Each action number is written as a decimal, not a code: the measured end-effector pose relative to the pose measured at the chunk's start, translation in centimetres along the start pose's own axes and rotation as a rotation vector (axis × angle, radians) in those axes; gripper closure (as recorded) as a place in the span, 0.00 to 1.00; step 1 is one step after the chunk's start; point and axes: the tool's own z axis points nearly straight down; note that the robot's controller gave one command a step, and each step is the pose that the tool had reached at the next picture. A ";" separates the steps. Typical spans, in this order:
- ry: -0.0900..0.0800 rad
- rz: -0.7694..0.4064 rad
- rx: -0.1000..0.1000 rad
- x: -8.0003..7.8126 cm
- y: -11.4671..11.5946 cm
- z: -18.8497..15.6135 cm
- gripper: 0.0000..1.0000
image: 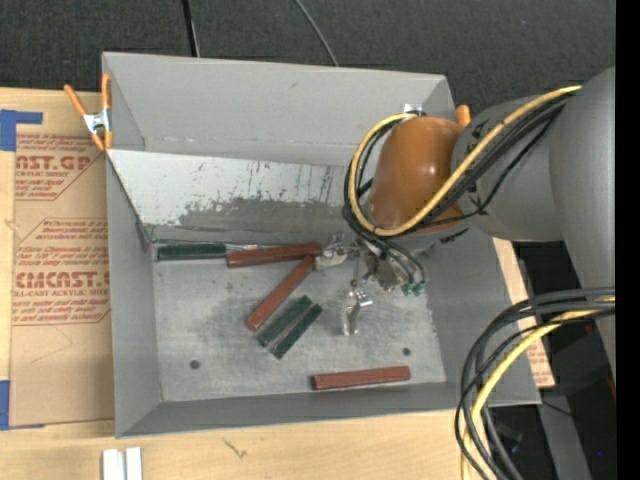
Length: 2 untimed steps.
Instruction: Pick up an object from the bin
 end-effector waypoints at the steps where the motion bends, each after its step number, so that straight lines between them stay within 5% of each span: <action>1: -0.030 -0.272 0.009 1.1 6.6 0.5 1.00; 2: -0.030 -0.272 0.009 1.1 6.6 0.5 1.00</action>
Offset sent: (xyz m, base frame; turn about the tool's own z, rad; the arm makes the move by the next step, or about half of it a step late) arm 0.0000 0.0000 0.0000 0.0000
